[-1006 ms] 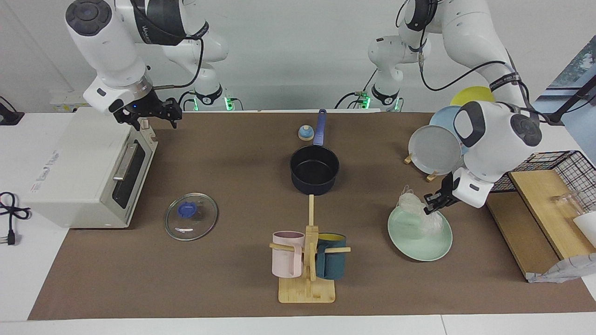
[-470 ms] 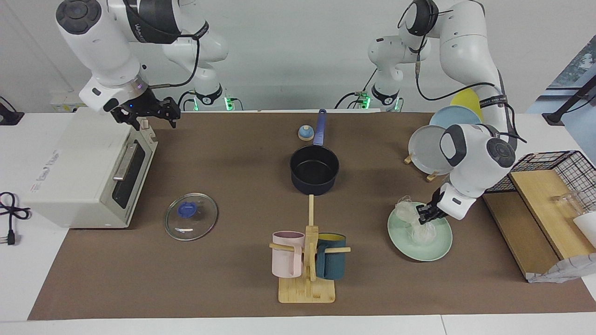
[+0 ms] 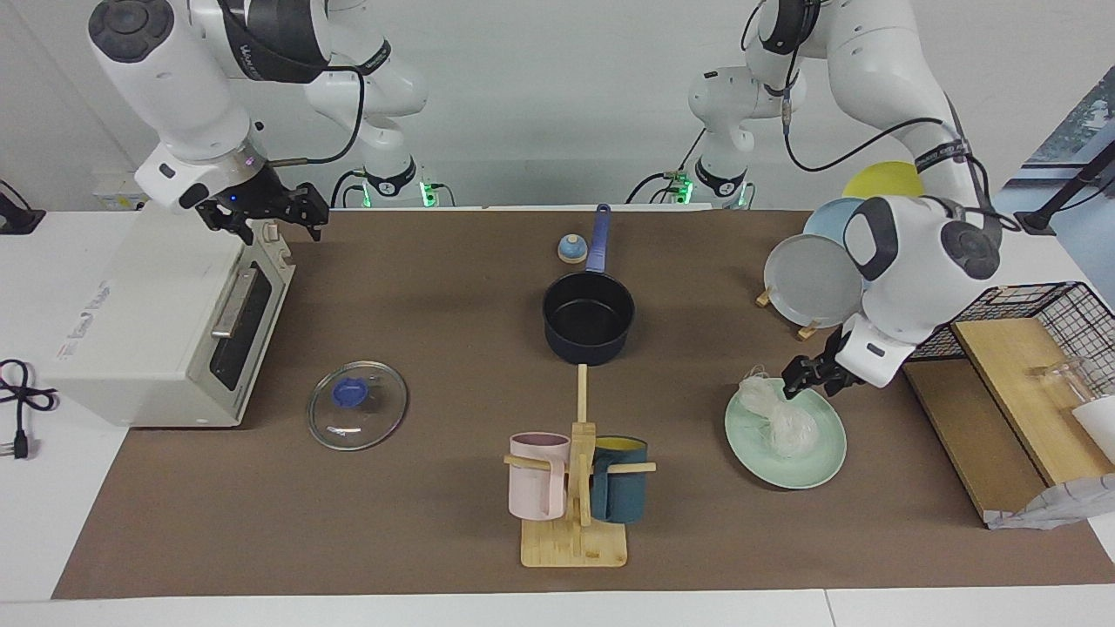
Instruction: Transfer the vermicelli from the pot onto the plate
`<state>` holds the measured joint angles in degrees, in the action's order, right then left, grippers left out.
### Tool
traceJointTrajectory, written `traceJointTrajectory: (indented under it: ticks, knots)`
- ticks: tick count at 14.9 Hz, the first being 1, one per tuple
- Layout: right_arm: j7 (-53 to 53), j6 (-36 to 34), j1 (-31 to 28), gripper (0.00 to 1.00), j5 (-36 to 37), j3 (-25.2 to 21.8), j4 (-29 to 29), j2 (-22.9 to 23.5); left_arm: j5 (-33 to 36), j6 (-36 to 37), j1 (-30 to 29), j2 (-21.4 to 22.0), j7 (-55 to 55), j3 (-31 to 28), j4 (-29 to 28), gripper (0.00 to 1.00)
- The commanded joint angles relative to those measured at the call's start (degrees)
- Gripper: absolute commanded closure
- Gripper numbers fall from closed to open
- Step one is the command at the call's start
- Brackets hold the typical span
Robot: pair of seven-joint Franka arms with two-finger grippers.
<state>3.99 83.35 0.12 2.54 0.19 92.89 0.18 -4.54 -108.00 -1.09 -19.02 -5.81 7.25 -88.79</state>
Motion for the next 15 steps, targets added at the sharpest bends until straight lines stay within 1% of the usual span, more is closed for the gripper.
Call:
traceJointTrajectory:
  ticks: [1, 4, 5, 8, 10, 12, 15]
  knots:
    - [0.6, 0.6, -0.9, 0.00, -1.7, 0.2, 0.9, -1.9, 1.2, 7.8, -0.5, 10.6, -0.4, -0.6, -2.2, 0.00]
    - [0.8, 0.8, -1.0, 0.00, -1.6, 0.2, 0.5, -1.8, 1.5, 15.0, -0.5, 16.8, -0.8, -0.7, -2.5, 0.00]
    - [0.8, 0.8, -1.0, 0.00, -1.6, 0.2, 0.6, -1.8, 1.6, 16.5, -0.4, 18.5, -0.8, -0.7, -3.7, 0.00]
    - [0.8, 2.1, -0.9, 0.00, -1.5, 0.2, 0.8, -1.9, 1.6, 16.6, -0.1, 22.6, -1.9, -0.7, -8.9, 0.00]
    - [0.8, 2.3, -1.0, 0.00, -1.5, 0.2, 0.6, -1.8, 1.6, 16.3, 0.6, 22.9, -3.0, -0.7, -9.9, 0.00]
    - [0.9, 2.3, -1.1, 0.00, -1.5, 0.2, 0.6, -1.8, 3.0, 19.0, 2.0, 22.5, -2.7, -1.4, -8.7, 0.00]
    - [0.8, 2.2, -0.9, 0.00, -1.5, 0.2, 0.6, -1.9, 4.0, 24.1, 3.1, 19.9, -2.5, -2.0, -2.5, 0.00]
